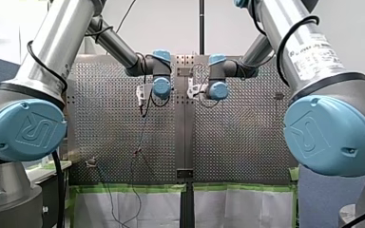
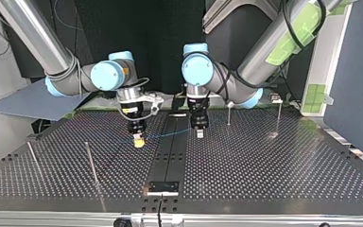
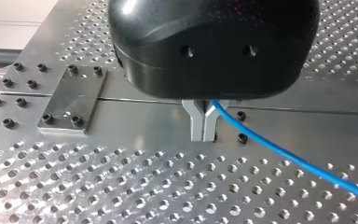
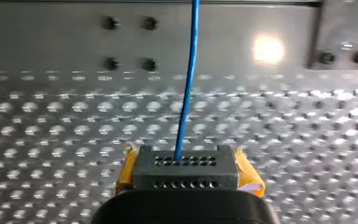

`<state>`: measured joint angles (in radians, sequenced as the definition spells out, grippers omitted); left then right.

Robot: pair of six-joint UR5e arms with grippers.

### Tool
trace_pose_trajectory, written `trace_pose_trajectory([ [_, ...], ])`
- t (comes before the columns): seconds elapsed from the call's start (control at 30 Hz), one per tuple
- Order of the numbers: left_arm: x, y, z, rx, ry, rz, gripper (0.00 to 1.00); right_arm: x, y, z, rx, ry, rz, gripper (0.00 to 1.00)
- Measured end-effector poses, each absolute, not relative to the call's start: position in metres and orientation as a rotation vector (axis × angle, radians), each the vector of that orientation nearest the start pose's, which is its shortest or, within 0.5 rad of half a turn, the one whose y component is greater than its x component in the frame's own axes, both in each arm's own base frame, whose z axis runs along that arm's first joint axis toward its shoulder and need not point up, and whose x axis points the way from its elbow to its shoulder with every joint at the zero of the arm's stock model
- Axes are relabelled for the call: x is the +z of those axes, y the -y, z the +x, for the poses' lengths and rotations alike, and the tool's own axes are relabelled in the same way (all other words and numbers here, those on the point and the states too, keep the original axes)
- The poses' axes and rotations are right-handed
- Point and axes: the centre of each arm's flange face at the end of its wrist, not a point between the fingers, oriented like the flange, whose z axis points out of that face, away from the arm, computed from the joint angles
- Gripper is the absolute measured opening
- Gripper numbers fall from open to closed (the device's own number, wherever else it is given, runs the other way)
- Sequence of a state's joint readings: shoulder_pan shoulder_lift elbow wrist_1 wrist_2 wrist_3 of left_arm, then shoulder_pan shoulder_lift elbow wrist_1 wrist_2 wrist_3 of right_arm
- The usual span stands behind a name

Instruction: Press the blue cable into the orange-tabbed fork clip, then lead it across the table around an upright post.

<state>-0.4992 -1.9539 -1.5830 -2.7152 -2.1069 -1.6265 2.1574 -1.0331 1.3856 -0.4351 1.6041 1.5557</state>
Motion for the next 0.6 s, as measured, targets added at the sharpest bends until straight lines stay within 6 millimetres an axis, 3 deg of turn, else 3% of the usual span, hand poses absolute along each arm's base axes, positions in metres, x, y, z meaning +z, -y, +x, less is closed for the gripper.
trace_pose_trajectory([
  [0.27, 0.322, 0.368, 0.501, -0.033, -1.532, -0.087, 0.00, 0.339, 0.502, 0.490, 1.689, 0.815, 1.473, 0.00],
  [0.6, 0.348, 0.374, 0.508, -0.044, -1.514, -0.092, 0.00, 0.360, 0.500, 0.489, 1.703, 0.804, 1.454, 0.00],
])
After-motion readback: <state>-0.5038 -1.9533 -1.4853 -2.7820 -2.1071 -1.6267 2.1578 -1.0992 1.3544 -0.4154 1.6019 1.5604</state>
